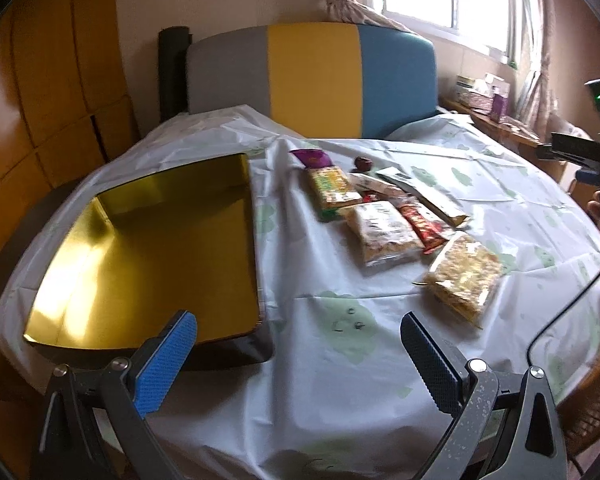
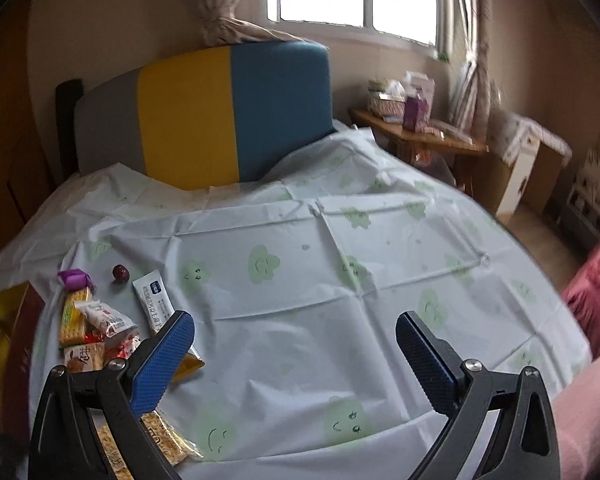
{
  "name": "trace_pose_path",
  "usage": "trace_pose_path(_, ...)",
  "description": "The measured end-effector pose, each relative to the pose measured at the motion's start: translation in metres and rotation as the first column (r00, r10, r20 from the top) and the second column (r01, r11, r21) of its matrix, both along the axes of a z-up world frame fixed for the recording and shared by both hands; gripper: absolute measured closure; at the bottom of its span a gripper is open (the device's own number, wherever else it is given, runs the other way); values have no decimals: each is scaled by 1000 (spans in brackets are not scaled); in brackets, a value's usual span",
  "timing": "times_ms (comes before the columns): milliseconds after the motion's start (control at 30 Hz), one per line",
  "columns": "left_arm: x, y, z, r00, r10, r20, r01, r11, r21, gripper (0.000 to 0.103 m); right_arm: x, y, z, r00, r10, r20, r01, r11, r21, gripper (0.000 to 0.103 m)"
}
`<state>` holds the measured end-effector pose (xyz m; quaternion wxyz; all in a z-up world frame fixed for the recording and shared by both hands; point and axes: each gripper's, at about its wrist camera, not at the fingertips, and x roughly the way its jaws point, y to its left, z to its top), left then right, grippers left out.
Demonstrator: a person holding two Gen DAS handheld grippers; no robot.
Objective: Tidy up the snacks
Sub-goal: 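Grasp the clear puffed-rice bag with the left gripper while the right gripper approaches the white sachet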
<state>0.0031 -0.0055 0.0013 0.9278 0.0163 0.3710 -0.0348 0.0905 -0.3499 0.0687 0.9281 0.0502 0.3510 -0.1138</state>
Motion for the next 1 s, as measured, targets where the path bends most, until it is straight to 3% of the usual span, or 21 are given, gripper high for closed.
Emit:
trace_pose_path(100, 2, -2, -1, 999, -37, -16, 37, 998, -41, 1, 0, -9, -4, 1000, -26, -12, 27, 998, 54, 1)
trace_pose_path(400, 18, -18, -2, 989, -136, -61, 129, 986, -105, 1, 1, -15, -10, 998, -51, -41, 55, 995, 85, 0)
trace_pose_path(467, 26, -26, -2, 981, -180, -79, 170, 979, -111, 12, 3, -15, -13, 996, -51, -68, 57, 995, 88, 1)
trace_pose_path(533, 33, -39, -1, 964, -250, -89, 242, 966, -92, 19, 4, -16, -16, 995, -50, -84, 58, 994, 94, 0)
trace_pose_path(633, 45, -64, -5, 914, -387, -121, 377, 921, -103, 19, 5, -16, -19, 994, -51, -100, 61, 993, 100, 1)
trace_pose_path(700, 52, -84, -10, 882, -453, -131, 448, 892, -67, 19, 4, -17, -19, 994, -50, -97, 60, 992, 112, 1)
trace_pose_path(867, 70, -123, -26, 814, -549, -188, 556, 831, -21, 19, 5, -19, -22, 993, -44, -110, 59, 989, 136, 0)
trace_pose_path(1000, 84, -142, -45, 781, -575, -243, 594, 805, 4, 18, 8, -18, -23, 992, -34, -122, 51, 988, 142, 1)
